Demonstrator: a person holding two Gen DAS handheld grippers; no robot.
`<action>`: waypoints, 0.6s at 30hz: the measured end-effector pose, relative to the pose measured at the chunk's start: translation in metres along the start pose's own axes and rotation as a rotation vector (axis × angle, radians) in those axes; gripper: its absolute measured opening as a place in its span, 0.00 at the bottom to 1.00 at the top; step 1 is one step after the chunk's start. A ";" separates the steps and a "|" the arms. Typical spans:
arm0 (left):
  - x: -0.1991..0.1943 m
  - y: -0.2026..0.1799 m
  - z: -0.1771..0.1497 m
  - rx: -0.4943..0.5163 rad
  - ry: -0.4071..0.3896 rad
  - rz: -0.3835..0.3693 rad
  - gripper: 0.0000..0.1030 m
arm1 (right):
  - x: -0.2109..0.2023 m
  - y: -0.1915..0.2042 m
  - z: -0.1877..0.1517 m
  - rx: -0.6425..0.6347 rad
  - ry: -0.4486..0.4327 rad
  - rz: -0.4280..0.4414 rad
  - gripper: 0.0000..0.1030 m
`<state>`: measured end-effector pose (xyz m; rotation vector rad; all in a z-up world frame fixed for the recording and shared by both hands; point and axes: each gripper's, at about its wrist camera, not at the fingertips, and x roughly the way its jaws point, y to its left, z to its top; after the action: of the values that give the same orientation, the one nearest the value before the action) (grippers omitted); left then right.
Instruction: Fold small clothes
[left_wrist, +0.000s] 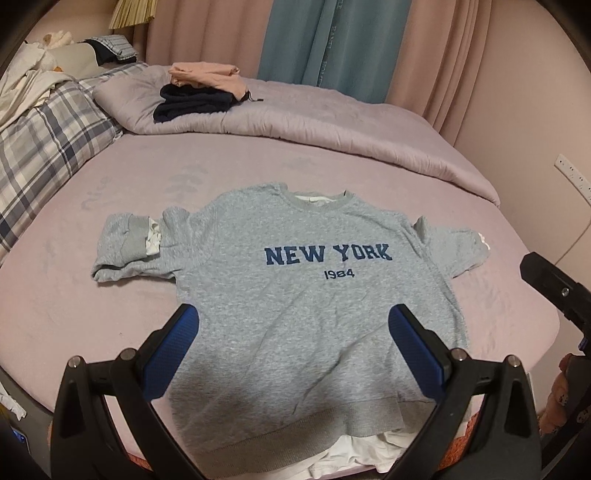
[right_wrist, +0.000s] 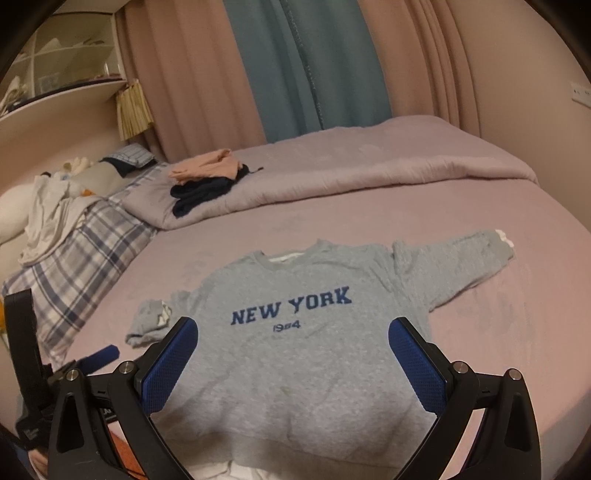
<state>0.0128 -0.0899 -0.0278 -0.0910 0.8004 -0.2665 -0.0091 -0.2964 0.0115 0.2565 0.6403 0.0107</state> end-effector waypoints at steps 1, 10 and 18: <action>0.002 0.001 0.001 -0.001 0.007 -0.002 1.00 | 0.001 -0.001 -0.001 0.002 0.002 -0.004 0.99; 0.015 0.001 0.007 0.017 0.044 0.007 1.00 | 0.008 -0.016 -0.005 0.049 0.025 -0.045 0.99; 0.021 0.003 0.010 0.018 0.062 0.006 1.00 | 0.011 -0.026 -0.008 0.078 0.044 -0.068 0.99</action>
<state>0.0343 -0.0929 -0.0362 -0.0639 0.8595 -0.2714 -0.0064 -0.3189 -0.0076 0.3100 0.6933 -0.0744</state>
